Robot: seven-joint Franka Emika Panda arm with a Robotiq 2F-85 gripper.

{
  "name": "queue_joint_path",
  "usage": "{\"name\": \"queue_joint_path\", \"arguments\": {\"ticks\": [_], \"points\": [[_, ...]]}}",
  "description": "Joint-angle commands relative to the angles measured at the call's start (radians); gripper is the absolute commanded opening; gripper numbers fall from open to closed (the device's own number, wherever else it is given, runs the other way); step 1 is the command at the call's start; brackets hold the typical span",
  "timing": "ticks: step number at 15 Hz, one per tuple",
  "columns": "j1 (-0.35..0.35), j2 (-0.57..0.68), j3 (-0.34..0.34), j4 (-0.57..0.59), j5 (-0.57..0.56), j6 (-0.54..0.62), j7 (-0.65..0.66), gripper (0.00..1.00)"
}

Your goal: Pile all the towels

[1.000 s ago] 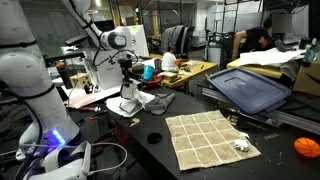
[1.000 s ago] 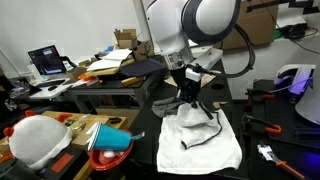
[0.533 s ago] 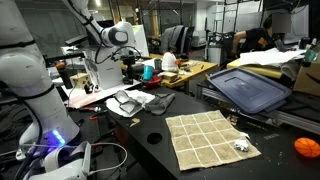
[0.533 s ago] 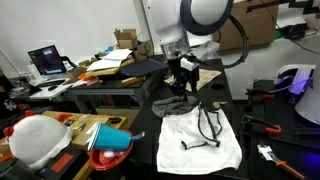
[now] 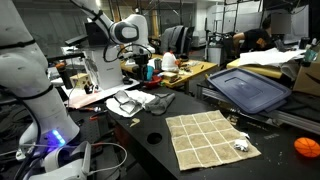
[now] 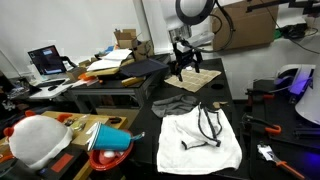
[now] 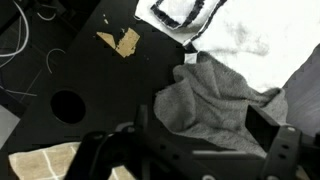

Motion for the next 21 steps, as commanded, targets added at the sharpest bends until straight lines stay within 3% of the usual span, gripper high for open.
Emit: {"name": "queue_joint_path", "arguments": {"ticks": [1, 4, 11, 21], "points": [[-0.038, -0.027, -0.032, 0.019, 0.033, -0.032, -0.026, 1.00], [-0.060, -0.011, -0.055, 0.048, 0.043, -0.042, -0.028, 1.00], [-0.061, 0.111, -0.059, 0.095, 0.036, 0.061, -0.005, 1.00], [-0.017, 0.477, -0.060, 0.346, 0.164, 0.188, -0.027, 1.00]]}}
